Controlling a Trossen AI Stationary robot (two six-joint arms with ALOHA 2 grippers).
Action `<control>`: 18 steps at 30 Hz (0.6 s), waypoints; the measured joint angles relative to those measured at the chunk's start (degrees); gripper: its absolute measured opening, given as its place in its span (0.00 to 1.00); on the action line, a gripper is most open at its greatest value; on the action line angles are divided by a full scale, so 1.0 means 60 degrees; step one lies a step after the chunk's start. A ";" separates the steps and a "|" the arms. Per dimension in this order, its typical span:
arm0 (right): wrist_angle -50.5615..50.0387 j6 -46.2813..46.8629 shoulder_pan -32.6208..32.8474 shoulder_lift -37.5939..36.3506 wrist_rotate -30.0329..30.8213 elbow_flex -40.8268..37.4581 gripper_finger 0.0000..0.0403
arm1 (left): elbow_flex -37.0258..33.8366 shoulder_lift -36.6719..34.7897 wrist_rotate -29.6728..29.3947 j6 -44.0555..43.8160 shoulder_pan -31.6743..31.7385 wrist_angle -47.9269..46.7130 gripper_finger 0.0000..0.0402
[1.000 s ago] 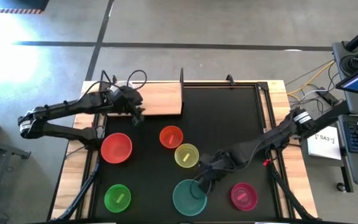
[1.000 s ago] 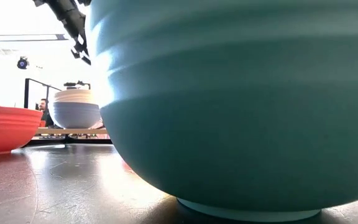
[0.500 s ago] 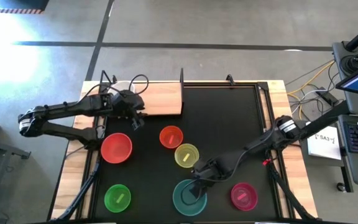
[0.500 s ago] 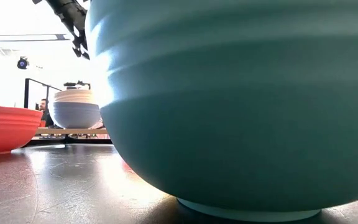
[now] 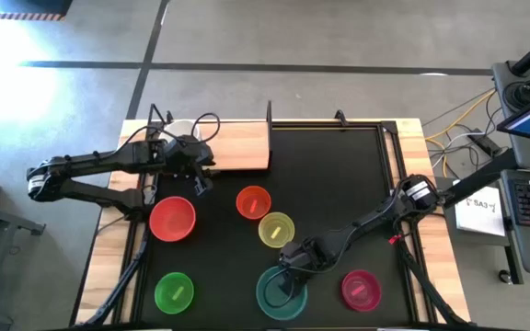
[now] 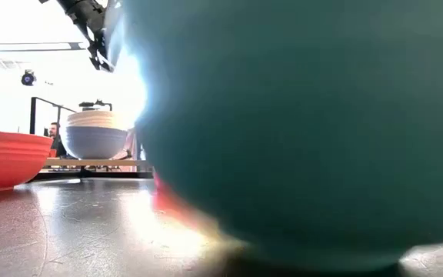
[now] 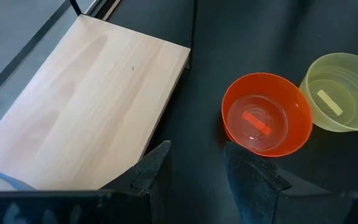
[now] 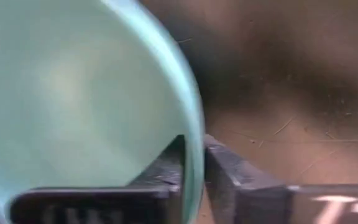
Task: Place and stack bowls onto a shelf
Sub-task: Stack the green bowl on top of the white bowl on the shelf
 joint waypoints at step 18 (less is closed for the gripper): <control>-0.1703 -0.2881 -0.1051 -0.1750 0.2204 0.1062 0.02 | 0.0000 -0.0011 0.0022 -0.0484 -0.0498 0.0782 0.33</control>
